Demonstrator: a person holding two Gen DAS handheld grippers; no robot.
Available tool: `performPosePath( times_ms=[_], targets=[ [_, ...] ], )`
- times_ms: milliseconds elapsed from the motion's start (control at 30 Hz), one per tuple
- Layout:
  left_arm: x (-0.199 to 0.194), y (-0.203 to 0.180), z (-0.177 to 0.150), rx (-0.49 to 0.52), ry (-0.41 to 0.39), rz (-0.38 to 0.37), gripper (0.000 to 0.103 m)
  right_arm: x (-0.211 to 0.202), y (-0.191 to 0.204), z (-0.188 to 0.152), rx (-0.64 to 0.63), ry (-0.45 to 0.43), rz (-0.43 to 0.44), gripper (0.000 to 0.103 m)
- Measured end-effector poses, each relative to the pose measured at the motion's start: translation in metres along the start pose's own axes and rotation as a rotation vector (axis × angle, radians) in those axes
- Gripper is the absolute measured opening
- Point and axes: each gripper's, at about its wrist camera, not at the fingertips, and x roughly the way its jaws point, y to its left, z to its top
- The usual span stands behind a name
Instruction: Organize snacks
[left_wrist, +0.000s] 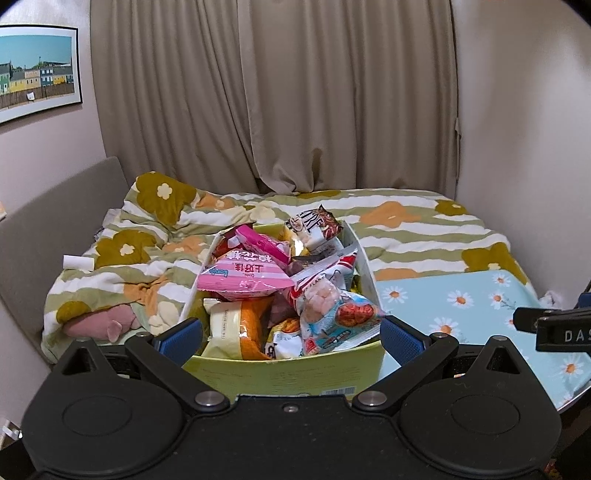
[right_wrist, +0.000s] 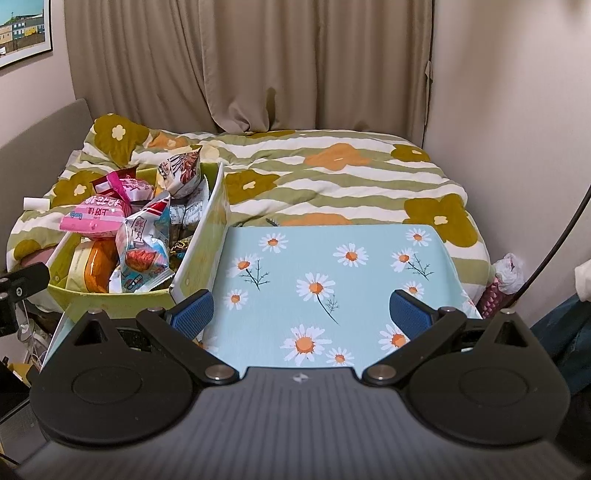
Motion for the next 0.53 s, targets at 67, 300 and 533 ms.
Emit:
performPosePath(
  times_ms=[67, 300, 533],
  targets=[
    [0.002, 0.000, 0.000, 0.000, 0.002, 0.003, 0.103, 0.002, 0.002, 0.001, 0.004, 0.000, 0.001, 0.103],
    [0.007, 0.004, 0.001, -0.016, 0.010, -0.007, 0.103, 0.006, 0.003, 0.006, 0.009, 0.000, 0.001, 0.103],
    [0.010, 0.003, 0.002, -0.012, 0.003, -0.008, 0.103, 0.013, 0.004, 0.010, 0.012, 0.005, -0.002, 0.103]
  ],
)
